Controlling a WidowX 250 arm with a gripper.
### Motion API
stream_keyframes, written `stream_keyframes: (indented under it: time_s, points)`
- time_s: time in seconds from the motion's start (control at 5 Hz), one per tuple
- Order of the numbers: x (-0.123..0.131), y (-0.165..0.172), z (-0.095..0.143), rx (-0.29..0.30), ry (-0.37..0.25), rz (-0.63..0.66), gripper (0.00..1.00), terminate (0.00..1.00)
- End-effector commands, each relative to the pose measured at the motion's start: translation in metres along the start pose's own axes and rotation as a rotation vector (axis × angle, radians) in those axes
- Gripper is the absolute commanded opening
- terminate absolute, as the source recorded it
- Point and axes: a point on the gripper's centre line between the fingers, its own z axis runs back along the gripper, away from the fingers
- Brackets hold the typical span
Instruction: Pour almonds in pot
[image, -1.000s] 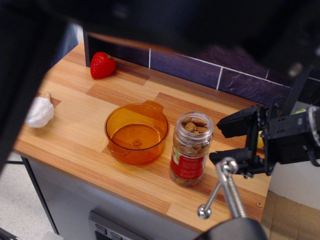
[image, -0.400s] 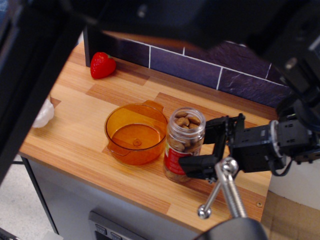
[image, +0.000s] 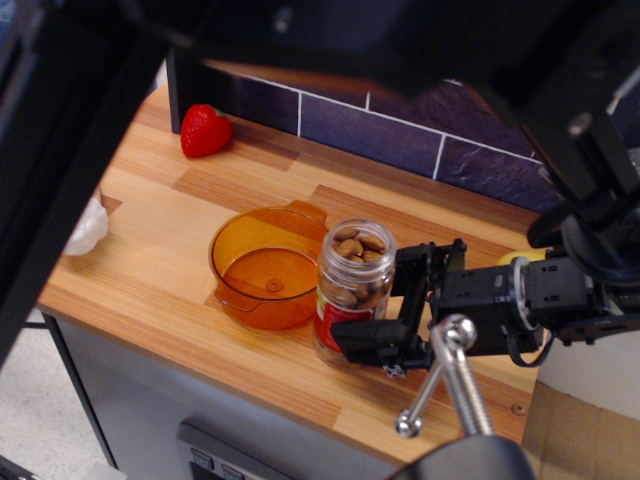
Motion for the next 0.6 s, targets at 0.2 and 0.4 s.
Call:
stream_keyframes:
  time_s: [0.2,0.4]
  points:
    - [-0.023,-0.001,0.031,-0.106,-0.357,-0.094,0.00,0.00]
    - [-0.037,0.003,0.046,-0.117,-0.610,-0.088,0.00,0.00]
